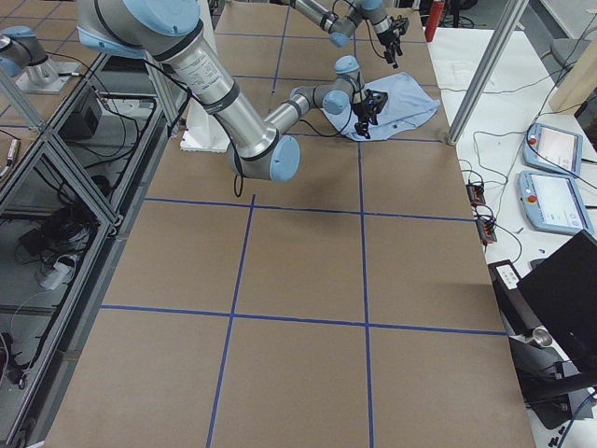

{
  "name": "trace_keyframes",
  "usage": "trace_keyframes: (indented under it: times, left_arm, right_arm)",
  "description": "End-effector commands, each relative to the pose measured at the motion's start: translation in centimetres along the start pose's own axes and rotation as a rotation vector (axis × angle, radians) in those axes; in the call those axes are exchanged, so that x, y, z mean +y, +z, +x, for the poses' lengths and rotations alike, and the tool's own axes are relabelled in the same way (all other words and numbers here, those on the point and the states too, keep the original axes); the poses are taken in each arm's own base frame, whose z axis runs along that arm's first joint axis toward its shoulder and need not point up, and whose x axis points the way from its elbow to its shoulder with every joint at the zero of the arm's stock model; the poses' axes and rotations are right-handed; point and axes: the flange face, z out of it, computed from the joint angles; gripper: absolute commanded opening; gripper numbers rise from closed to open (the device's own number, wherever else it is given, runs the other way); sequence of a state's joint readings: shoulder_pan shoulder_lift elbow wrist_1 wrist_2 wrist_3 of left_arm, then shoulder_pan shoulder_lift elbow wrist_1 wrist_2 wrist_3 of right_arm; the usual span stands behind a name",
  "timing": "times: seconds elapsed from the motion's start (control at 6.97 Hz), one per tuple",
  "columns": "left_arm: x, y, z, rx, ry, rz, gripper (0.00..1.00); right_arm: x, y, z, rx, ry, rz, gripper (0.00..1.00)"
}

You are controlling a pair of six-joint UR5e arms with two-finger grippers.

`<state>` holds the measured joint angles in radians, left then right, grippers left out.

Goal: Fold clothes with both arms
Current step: 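Reach the right gripper to the shirt middle and grasp the fold edge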

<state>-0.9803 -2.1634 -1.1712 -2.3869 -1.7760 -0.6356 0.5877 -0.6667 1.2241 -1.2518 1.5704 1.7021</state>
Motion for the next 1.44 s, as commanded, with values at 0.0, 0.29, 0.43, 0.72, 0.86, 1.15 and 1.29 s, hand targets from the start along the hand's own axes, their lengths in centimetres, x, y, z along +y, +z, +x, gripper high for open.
trace_keyframes:
  times: [0.0, 0.29, 0.43, 0.72, 0.86, 1.15, 1.29]
  left_arm:
    - [0.3, 0.1, 0.5, 0.006, -0.003, -0.003, 1.00]
    - [0.6, 0.2, 0.2, 0.008, -0.002, 0.001, 1.00]
    - [0.7, 0.3, 0.1, 0.011, -0.001, 0.006, 1.00]
    - [1.5, 0.3, -0.3, 0.015, 0.001, 0.009, 1.00]
    - [1.5, 0.3, -0.3, 0.017, 0.002, 0.011, 1.00]
    - [1.6, 0.4, -0.3, 0.018, 0.003, 0.010, 1.00]
    - [1.6, 0.4, -0.3, 0.018, 0.003, 0.010, 1.00]
  right_arm:
    - [4.0, 1.2, 0.4, 0.027, 0.035, -0.032, 0.55]
    - [5.2, 1.9, 0.8, 0.043, 0.049, -0.039, 0.47]
    - [5.6, 2.0, 0.8, 0.045, 0.047, -0.041, 0.47]
    - [5.8, 2.0, 0.8, 0.045, 0.045, -0.039, 0.23]
    - [6.3, 2.3, 1.2, 0.047, 0.036, -0.027, 0.12]
    - [6.8, 2.3, 1.3, 0.072, 0.026, -0.025, 0.00]
    - [6.8, 2.1, 1.3, 0.075, 0.022, -0.024, 0.00]
